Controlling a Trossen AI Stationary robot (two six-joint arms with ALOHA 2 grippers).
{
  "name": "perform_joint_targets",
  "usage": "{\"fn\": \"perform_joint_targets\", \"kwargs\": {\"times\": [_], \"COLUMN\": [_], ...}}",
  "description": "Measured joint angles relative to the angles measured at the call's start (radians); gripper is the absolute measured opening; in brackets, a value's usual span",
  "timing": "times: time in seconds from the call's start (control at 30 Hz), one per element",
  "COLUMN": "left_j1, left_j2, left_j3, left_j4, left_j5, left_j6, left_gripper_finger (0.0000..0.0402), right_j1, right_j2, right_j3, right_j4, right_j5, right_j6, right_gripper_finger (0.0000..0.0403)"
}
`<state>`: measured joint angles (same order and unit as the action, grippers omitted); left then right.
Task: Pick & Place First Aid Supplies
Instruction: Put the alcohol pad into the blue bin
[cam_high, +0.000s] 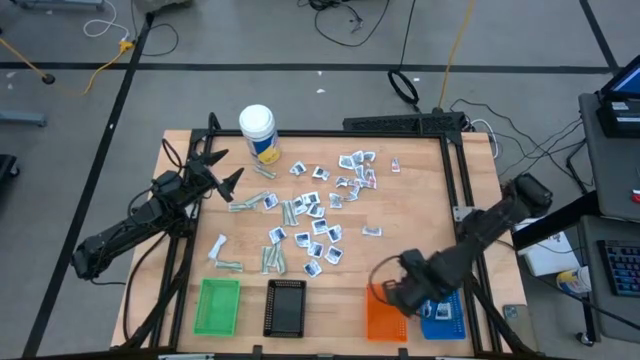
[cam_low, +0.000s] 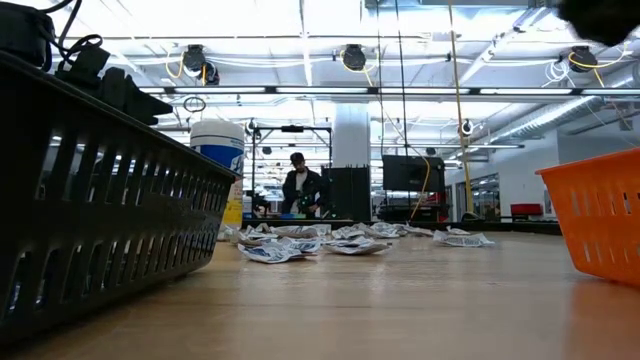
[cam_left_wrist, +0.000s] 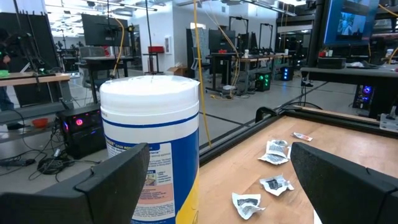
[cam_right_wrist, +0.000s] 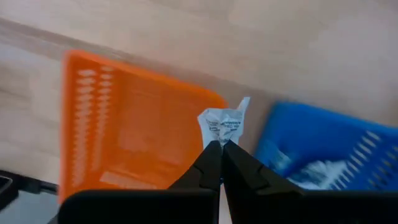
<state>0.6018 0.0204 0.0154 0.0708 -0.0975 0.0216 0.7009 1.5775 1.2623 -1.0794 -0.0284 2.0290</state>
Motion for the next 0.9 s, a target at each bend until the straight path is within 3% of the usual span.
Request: {"fn": "perform_joint_targets", "kwargs": {"times": [0.3,0.57,0.9], "left_j1": [0.000,0.000,0.000], "left_j2": [0.000,0.000,0.000], "left_j3": [0.000,0.000,0.000], "left_j4": [0.000,0.000,0.000], "left_j5": [0.000,0.000,0.000], "left_j6": [0.000,0.000,0.000], "left_gripper_finger": [0.0397,0.0397,0.0397], "right_j1": [0.192,0.255,0.258], "right_j2": [-0.035,-0.035,-0.035], "right_j3": [-0.046,-0.085,-0.207], "right_j4": [-0.023,-0.015,0.149], "right_j5": [-0.010,-0.029,-0.079], "right_j6": [0.227,0.236,0.166], "right_gripper_finger": [0.0000,0.0000,0.0008]}}
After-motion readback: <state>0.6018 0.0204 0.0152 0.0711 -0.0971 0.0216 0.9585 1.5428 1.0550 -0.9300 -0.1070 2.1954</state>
